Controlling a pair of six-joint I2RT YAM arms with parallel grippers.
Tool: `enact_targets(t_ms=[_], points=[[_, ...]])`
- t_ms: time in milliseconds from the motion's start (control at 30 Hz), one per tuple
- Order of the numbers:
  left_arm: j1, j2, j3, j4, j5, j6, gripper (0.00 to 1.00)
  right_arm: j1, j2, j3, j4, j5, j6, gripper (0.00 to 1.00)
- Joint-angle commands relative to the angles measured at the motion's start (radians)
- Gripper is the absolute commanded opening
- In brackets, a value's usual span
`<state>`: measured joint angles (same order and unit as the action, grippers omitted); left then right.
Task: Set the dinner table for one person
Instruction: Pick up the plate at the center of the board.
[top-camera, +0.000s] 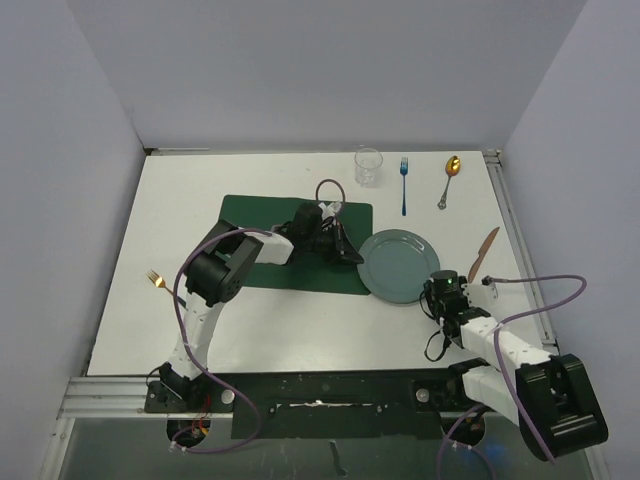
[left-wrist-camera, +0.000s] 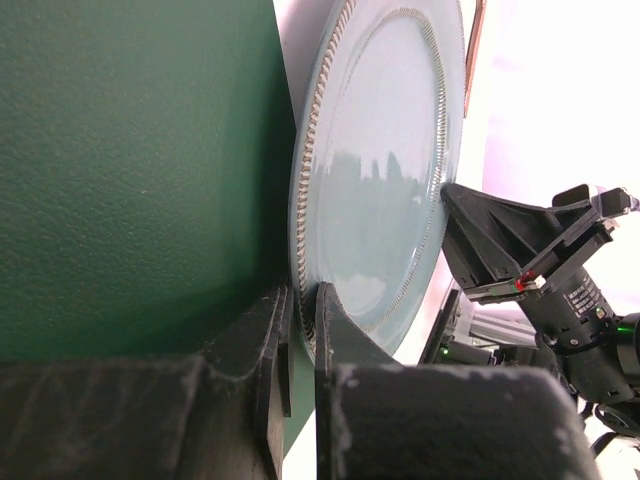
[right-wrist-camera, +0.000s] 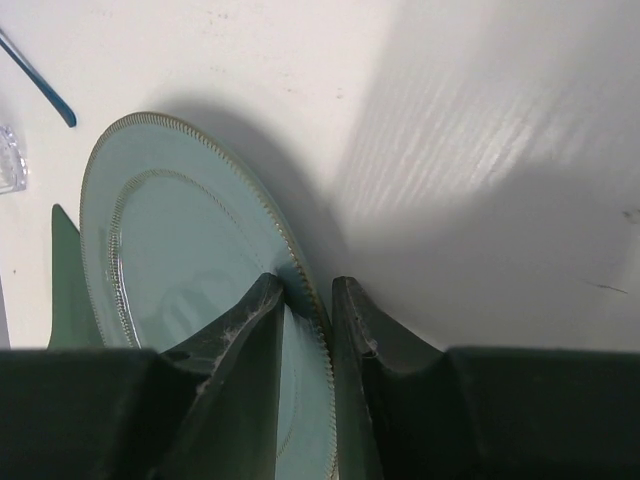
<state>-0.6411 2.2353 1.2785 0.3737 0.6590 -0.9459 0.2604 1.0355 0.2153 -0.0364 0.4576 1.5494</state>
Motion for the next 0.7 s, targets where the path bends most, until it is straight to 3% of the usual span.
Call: enact_targets(t_ms=[0, 300, 667], points=[[-0.035, -0.011, 0.027, -0.044, 0.047, 0.086, 0.00, 0.000, 0.099, -0.001, -0.048, -0.113, -0.058, 0.00], [-0.035, -0.012, 0.009, -0.032, 0.034, 0.082, 0.00, 0.002, 0.004, -0.056, 0.037, -0.131, -0.120, 0.00], [-0.033, -0.049, -0.017, 0.011, 0.003, 0.057, 0.00, 0.001, -0.214, -0.005, -0.081, -0.080, -0.268, 0.00]])
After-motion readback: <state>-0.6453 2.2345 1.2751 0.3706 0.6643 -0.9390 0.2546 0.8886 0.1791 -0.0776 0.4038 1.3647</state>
